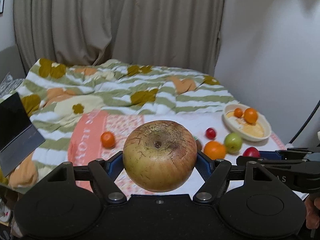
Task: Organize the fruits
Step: 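Lift the apple and tomato and carry both to the white bowl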
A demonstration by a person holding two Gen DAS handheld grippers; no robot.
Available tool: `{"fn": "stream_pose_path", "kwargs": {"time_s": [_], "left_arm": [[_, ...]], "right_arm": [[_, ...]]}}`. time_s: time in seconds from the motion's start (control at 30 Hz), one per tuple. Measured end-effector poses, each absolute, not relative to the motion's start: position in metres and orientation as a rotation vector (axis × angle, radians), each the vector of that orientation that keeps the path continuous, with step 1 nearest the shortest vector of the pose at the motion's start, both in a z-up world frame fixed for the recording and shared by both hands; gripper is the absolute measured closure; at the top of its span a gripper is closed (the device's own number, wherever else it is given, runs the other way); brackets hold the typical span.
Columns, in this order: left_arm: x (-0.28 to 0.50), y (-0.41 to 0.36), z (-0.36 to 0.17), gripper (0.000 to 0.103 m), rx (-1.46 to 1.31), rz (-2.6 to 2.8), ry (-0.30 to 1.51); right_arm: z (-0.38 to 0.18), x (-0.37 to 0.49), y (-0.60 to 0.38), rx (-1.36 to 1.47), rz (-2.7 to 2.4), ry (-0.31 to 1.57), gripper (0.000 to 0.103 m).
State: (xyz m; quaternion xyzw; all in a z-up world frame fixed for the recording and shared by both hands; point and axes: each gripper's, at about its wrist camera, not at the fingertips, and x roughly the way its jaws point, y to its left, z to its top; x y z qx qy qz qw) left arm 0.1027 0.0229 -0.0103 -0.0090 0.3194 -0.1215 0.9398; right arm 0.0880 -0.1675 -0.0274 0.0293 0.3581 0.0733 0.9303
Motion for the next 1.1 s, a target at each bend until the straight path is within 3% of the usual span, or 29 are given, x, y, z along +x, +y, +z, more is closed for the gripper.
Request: {"fn": "stream_pose_path", "kwargs": {"time_s": [0.63,1.1], "left_arm": [[0.103,-0.127,0.024,0.025,-0.061,-0.184,0.574],[0.18,-0.211,-0.013,0.026,-0.04,-0.217,0.632]], "right_arm": [[0.001,0.095,-0.333,0.006,0.235,0.679,0.053],[-0.025,0.159,-0.415,-0.037,0.22,0.697,0.053]]}}
